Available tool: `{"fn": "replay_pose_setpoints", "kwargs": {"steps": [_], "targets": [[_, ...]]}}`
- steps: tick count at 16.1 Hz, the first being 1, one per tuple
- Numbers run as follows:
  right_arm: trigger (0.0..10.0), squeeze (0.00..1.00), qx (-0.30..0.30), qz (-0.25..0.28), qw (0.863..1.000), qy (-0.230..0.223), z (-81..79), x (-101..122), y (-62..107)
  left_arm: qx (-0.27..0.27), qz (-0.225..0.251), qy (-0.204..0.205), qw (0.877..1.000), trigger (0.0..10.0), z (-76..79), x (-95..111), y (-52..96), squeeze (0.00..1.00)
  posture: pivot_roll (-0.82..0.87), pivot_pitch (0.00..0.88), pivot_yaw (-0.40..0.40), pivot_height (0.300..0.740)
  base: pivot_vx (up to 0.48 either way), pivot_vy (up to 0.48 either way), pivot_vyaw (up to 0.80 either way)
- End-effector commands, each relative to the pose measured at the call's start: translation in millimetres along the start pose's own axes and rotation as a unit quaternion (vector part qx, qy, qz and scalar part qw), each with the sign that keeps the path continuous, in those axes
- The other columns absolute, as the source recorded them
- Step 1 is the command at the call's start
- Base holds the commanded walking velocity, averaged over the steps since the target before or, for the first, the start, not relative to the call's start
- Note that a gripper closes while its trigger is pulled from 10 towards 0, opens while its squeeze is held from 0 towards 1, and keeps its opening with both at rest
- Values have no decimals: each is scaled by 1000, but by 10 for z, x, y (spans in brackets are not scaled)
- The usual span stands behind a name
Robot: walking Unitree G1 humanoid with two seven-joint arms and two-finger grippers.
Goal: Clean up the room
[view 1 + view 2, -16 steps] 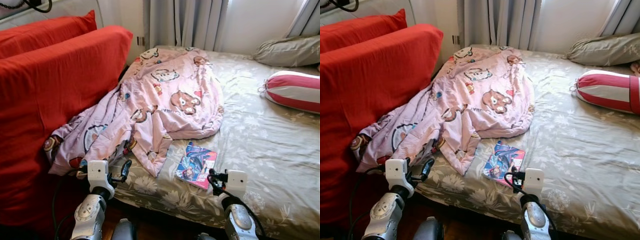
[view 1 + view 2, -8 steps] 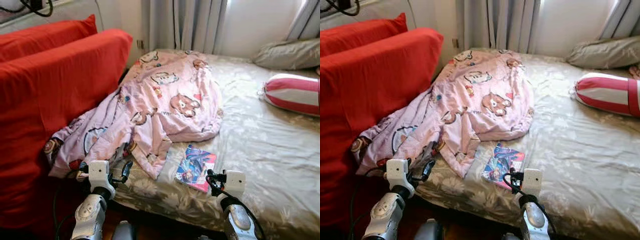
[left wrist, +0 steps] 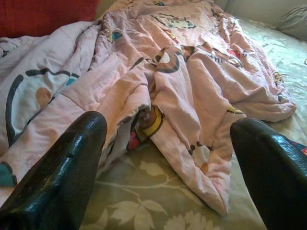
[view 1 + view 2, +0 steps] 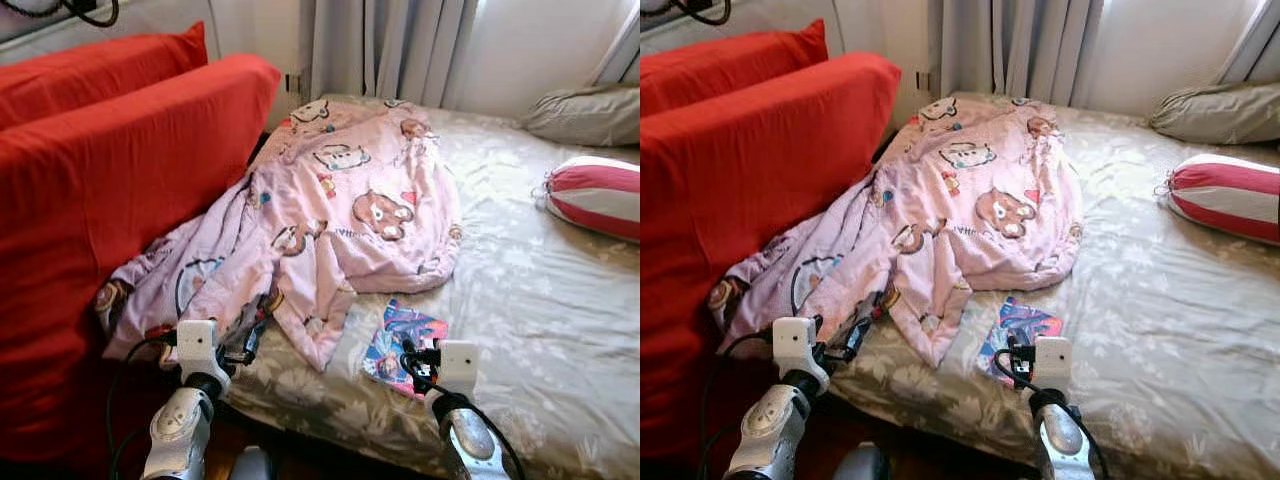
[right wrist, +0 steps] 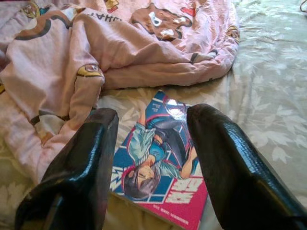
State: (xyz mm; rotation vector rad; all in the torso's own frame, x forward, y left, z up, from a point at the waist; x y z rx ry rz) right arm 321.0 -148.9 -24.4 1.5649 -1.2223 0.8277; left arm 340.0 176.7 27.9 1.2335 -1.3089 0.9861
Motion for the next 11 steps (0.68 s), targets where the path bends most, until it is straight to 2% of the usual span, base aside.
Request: {"fn": "replay_pose_setpoints", "kwargs": {"steps": [1,5,7,11], "targets": [[10000,0,-4,-8,1000,-6,22,-41,14,-3,8,2,1000,10000,3,62,-34,0,47,35,-24,650,266,0,0],[10000,0,6,-10,1000,0,-3,-58,25,-5,9,2,1000,10000,11,70,-41,0,44,36,-23,650,284,0,0],[10000,0,7,-4,1000,-4,-9,-48,32,-5,8,1,1000,10000,13,66,-41,0,49,36,-24,650,302,0,800],[10000,0,5,-6,1000,-11,-17,-44,17,-4,9,0,1000,10000,9,72,-45,0,50,35,-24,650,304,0,0]]}}
Point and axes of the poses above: a point about 5 cm out from each wrist's last joint towards the gripper, its own y axis pointing back from the gripper into the wrist, its own x axis along the axis of the wrist's last joint, z = x × y, the point moved 6 cm from there along -y, pointing out of the wrist towards the gripper, and after that the axes turned 14 degrees about -y, right-handed, at the moved point
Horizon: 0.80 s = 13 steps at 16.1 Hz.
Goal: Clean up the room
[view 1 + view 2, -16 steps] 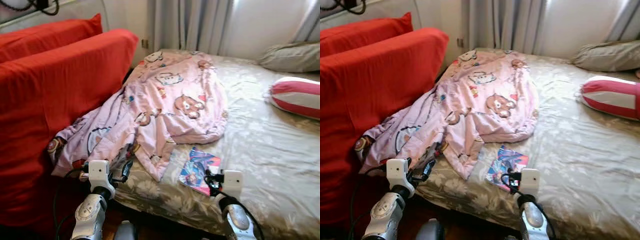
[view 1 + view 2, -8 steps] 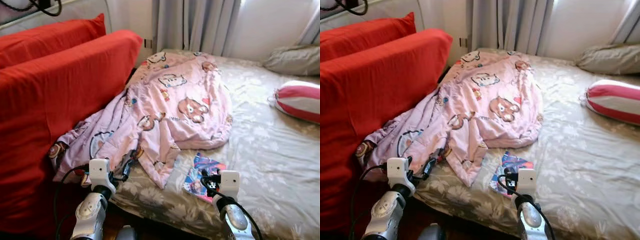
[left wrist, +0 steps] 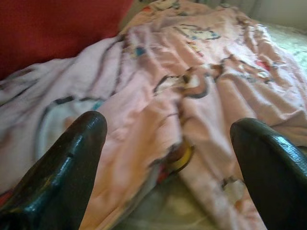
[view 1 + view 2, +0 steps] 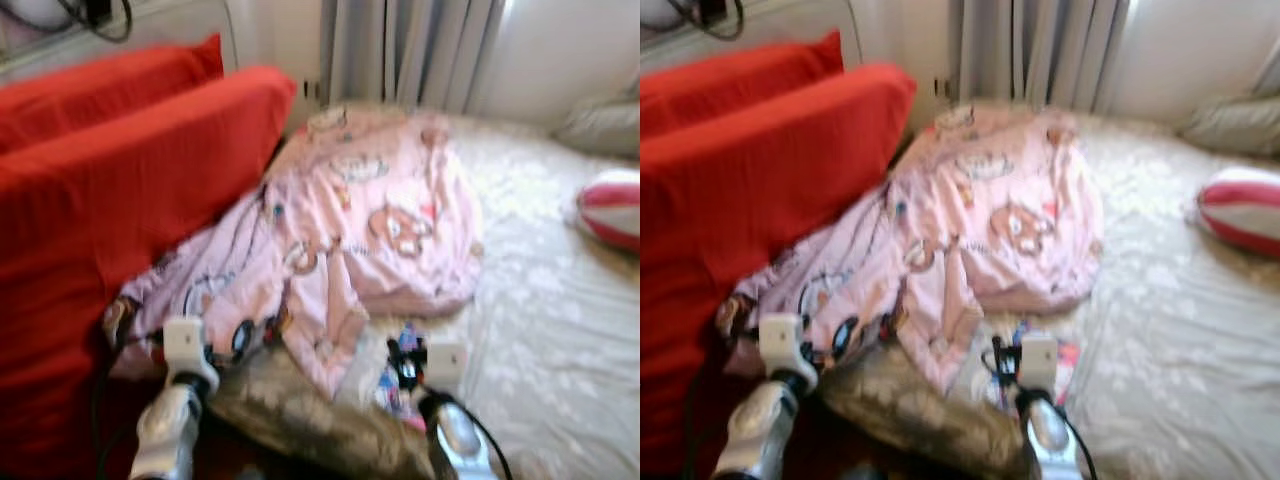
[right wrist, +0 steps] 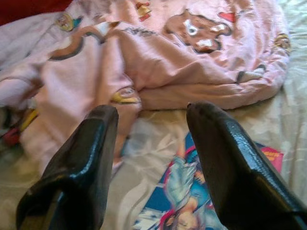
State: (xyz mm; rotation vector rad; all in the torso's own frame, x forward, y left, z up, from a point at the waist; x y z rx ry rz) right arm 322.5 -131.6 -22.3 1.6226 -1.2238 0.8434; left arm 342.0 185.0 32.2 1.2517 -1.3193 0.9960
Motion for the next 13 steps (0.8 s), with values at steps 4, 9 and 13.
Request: {"fn": "replay_pose_setpoints", "kwargs": {"steps": [4,9,13], "targets": [[10000,0,-22,-7,1000,-2,161,-23,41,-11,8,9,1000,10000,96,52,-41,0,46,36,-24,650,214,0,0],[10000,0,-31,-27,999,-33,142,-93,17,-20,25,9,999,10000,145,164,-88,0,51,45,-19,650,0,0,0],[10000,0,-31,-17,999,-32,89,-28,-35,-19,30,8,999,10000,127,195,-90,0,52,49,-17,640,0,0,0]]}}
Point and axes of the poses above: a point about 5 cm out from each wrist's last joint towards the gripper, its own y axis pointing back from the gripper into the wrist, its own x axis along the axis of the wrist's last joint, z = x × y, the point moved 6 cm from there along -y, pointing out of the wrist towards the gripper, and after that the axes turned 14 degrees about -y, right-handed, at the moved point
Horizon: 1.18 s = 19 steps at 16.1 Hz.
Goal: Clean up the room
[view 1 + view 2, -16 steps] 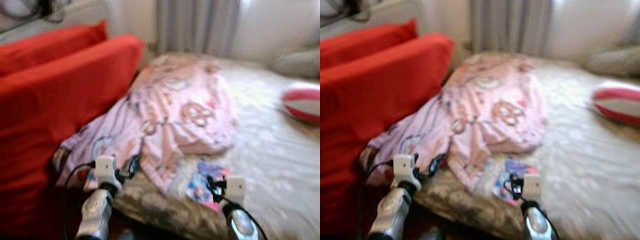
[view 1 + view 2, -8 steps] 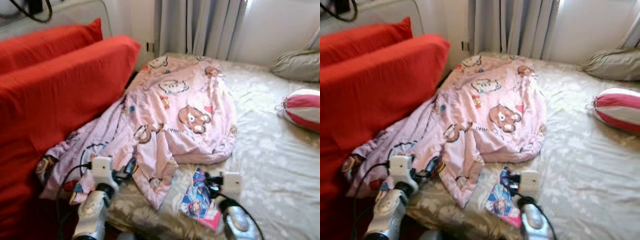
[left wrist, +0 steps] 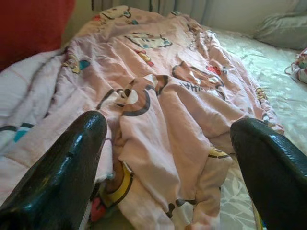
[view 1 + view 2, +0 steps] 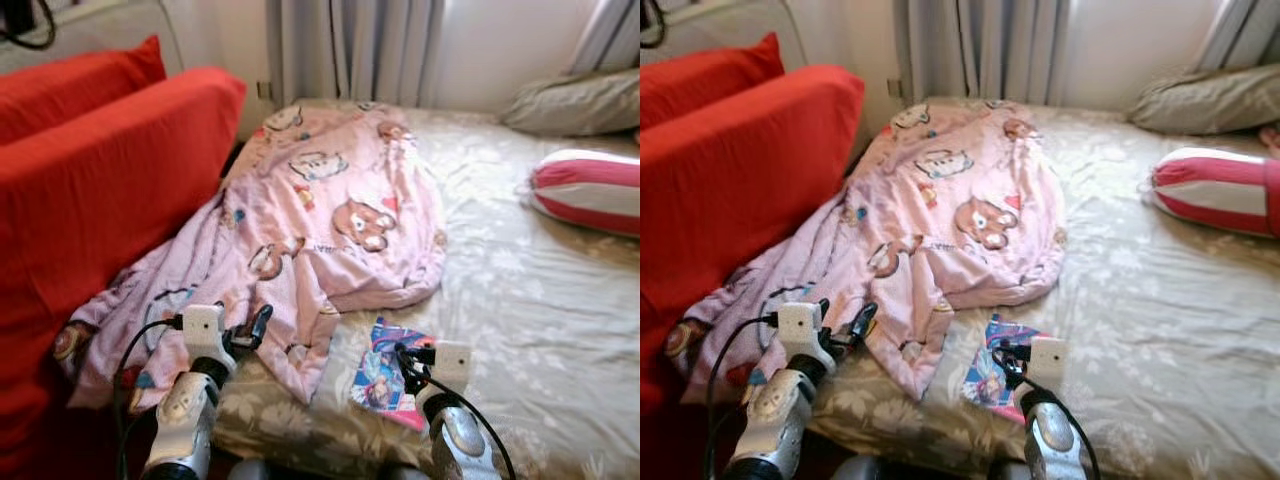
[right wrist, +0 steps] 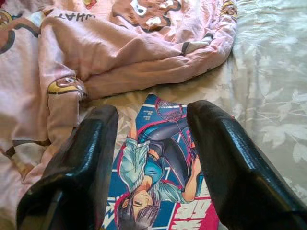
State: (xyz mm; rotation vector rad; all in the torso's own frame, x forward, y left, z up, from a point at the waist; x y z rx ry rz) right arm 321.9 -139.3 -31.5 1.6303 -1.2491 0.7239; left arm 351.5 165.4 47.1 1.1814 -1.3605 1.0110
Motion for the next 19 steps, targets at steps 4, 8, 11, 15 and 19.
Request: {"fn": "replay_pose_setpoints", "kwargs": {"steps": [4,8,11,15,19], "targets": [[10000,0,6,5,1000,4,-17,16,-1,-3,-1,-1,1000,10000,6,-10,40,0,51,50,-14,630,0,0,0],[10000,0,-2,0,1000,0,-22,6,-18,-2,-2,-1,1000,10000,-11,-7,37,0,56,51,-14,630,0,0,0],[10000,0,-1,1,1000,1,-27,17,-28,0,-5,-2,1000,10000,-24,-22,45,0,55,49,-14,615,0,0,0],[10000,0,-4,2,1000,-4,-9,12,-18,-2,-6,-2,1000,10000,-3,-25,46,0,57,50,-15,615,0,0,0],[10000,0,-5,1,1000,-6,-7,5,-15,-2,-7,-4,1000,10000,-9,-32,55,0,58,54,-13,615,0,0,0]]}}
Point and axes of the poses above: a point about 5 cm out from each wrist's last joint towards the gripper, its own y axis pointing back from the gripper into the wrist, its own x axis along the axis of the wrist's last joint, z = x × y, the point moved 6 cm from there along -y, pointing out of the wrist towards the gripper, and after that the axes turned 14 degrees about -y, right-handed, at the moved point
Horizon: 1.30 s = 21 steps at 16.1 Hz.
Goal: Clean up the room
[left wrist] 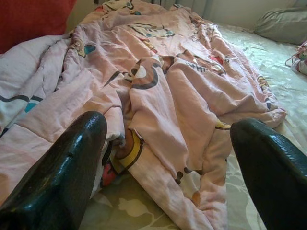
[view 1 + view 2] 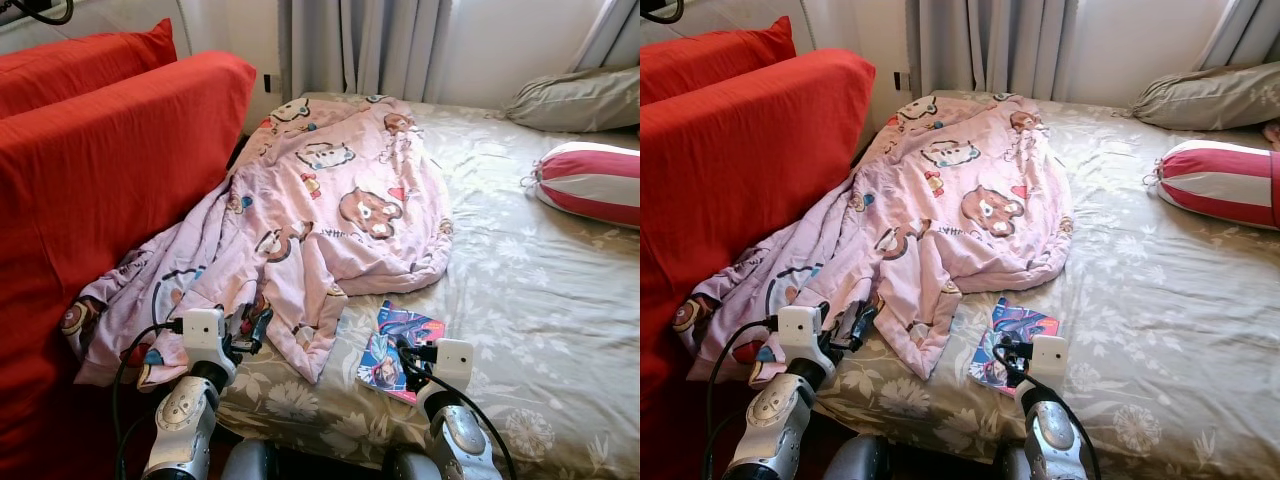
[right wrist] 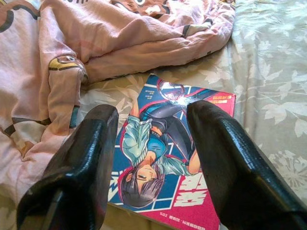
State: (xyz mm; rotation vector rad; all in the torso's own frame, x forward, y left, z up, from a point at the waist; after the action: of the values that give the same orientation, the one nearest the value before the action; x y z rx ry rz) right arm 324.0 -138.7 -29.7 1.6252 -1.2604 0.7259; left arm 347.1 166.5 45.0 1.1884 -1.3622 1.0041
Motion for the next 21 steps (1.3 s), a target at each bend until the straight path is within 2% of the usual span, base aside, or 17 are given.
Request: {"fn": "replay_pose_setpoints", "kwargs": {"steps": [1,5,8,13,16,19,21], "targets": [[10000,0,-9,-6,1000,-4,27,-14,-8,-2,-6,-1,1000,10000,-8,-18,17,0,58,54,-12,615,0,0,0],[10000,0,-18,-25,1000,0,49,-65,-15,-5,-7,-3,1000,10000,3,-25,18,0,60,56,-11,615,0,0,0],[10000,0,-13,-11,1000,-2,41,-37,-4,-8,-9,-6,1000,10000,10,-32,20,0,60,56,-11,602,0,0,0],[10000,0,-29,-21,999,-10,84,-67,-10,-12,-10,-15,1000,10000,8,-35,26,0,68,58,-5,602,0,0,0],[10000,0,-59,-31,997,-48,165,-55,-48,-12,-10,-19,1000,10000,0,-20,22,0,88,69,8,602,0,0,0],[10000,0,-101,-37,987,-123,301,-35,-74,-12,-7,-25,1000,10000,-33,4,33,0,108,85,21,602,0,0,0],[10000,0,-118,-42,982,-141,350,-50,-70,-13,-9,-30,999,10000,-54,4,56,0,123,104,37,602,0,0,0]]}}
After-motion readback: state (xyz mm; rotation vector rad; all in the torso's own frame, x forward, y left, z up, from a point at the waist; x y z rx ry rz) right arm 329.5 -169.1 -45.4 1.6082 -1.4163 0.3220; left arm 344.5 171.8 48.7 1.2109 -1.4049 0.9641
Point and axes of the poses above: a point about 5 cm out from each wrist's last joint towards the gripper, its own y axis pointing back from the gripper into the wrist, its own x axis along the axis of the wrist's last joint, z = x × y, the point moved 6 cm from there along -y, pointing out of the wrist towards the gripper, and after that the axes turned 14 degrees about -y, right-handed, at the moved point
